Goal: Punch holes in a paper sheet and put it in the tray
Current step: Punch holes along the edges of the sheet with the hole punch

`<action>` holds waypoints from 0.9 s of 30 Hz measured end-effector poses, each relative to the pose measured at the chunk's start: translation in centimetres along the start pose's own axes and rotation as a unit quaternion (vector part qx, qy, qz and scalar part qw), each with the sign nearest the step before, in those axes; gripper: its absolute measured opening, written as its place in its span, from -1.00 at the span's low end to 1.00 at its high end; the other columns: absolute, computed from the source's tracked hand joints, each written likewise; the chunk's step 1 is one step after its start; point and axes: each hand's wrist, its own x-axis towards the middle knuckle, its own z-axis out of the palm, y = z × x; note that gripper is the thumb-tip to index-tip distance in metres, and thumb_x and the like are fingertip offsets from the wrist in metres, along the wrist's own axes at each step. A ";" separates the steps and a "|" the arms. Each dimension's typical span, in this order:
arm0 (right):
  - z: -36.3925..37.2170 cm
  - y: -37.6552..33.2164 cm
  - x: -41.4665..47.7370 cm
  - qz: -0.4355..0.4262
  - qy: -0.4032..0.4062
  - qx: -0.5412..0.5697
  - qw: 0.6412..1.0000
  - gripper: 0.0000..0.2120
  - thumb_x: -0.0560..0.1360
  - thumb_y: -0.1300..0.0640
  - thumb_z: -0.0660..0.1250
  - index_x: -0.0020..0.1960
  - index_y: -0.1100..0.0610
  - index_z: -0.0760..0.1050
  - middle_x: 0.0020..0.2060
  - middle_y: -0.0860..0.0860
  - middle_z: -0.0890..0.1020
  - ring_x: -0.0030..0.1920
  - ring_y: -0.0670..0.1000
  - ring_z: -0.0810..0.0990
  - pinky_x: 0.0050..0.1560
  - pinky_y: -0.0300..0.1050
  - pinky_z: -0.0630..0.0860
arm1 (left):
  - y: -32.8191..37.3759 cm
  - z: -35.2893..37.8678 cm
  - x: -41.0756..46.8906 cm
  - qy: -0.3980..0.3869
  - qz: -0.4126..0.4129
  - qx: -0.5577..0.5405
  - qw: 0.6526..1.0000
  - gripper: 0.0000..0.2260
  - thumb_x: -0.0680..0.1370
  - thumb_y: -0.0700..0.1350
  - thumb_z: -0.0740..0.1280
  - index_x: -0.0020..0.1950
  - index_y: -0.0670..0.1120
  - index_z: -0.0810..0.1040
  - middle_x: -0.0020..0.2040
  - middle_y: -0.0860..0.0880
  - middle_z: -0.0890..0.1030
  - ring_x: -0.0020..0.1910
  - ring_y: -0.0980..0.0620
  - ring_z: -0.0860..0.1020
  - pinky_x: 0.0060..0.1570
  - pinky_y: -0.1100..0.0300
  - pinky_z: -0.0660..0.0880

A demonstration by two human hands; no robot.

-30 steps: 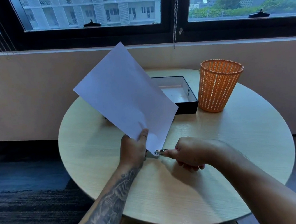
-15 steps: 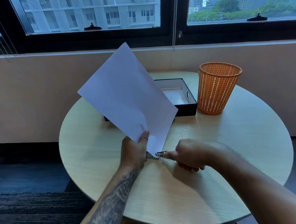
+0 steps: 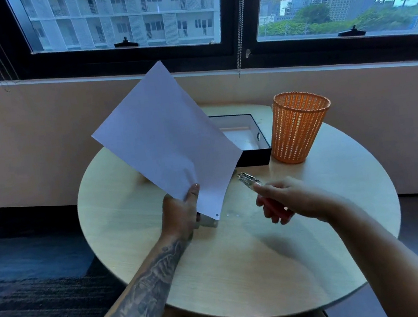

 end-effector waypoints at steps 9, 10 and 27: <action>2.6 -0.2 0.7 -0.051 0.019 0.242 0.969 -0.73 0.62 0.06 0.31 0.23 0.21 0.56 0.21 0.14 0.61 -0.13 0.12 0.69 -0.15 -0.01 0.61 | 0.8 -1.8 0.3 -0.045 0.032 -0.056 0.997 -0.91 0.56 -0.17 0.43 -0.11 -0.15 0.58 -0.35 -0.07 0.54 -0.54 -0.04 0.40 -0.57 0.19 0.37; 3.0 -0.3 0.9 -0.049 0.014 0.275 0.960 -0.74 0.63 0.06 0.29 0.24 0.17 0.56 0.24 0.14 0.59 -0.14 0.14 0.69 -0.17 -0.02 0.61 | 0.9 -2.0 0.4 -0.058 0.037 -0.054 0.996 -0.90 0.57 -0.19 0.43 -0.12 -0.15 0.57 -0.37 -0.07 0.53 -0.55 -0.05 0.39 -0.57 0.19 0.36; 5.7 -1.0 2.3 -0.143 0.060 0.465 0.872 -0.55 0.50 0.00 0.31 0.24 0.31 0.57 -0.12 0.18 0.66 -0.18 0.13 0.67 -0.19 0.01 0.60 | 2.8 -1.5 -1.7 -0.166 -0.099 -0.189 0.963 -0.63 0.44 -0.03 0.49 0.19 -0.14 0.59 0.00 -0.12 0.72 -0.08 -0.15 0.68 -0.30 0.02 0.61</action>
